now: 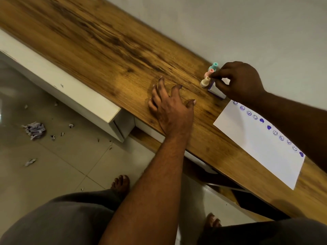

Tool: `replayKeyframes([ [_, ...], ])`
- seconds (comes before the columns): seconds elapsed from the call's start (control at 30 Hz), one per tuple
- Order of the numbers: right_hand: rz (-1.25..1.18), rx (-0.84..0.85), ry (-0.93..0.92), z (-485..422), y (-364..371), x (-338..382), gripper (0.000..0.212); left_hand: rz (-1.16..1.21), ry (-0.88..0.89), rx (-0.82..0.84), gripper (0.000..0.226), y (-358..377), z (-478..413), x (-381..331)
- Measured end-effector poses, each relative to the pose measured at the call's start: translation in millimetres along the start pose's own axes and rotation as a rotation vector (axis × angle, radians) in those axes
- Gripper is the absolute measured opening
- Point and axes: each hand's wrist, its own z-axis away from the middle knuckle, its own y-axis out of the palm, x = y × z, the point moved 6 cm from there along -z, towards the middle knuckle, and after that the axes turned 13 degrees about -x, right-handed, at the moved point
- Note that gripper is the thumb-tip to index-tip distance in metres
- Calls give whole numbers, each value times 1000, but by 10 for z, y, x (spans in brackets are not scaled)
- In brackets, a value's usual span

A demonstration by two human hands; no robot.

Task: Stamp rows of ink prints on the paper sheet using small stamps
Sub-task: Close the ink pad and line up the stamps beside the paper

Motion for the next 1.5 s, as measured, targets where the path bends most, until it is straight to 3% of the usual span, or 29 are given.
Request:
replayKeyframes([
  [0.27, 1, -4, -20, -9, 30, 70, 31, 6, -2, 3, 66, -5, 1, -1],
  [0.4, 2, -75, 72, -27, -144, -31, 31, 2, 3, 0, 67, -13, 6, 0],
  [0.47, 16, -36, 159, 42, -183, -184, 49, -9, 7, 6, 67, -12, 3, 1],
  [0.6, 85, 208, 351, 313, -46, -465, 115, -22, 14, 5, 68, -16, 1, -5],
  [0.7, 65, 241, 391, 355, 77, -502, 130, -10, 17, 1, 67, -19, 2, -4],
  [1.2, -27, 286, 353, 284, 312, -569, 118, 40, 13, -16, 68, -9, 9, 17],
  [1.33, -49, 146, 314, 398, -80, -572, 111, 28, 25, -17, 65, -2, 25, 35],
  [1.4, -54, 67, 323, 696, -361, -662, 94, 42, 97, -33, 58, -48, 66, -28],
  [1.5, 34, 9, 402, 1479, -722, -903, 67, 115, 425, 61, 48, -27, 277, -253],
])
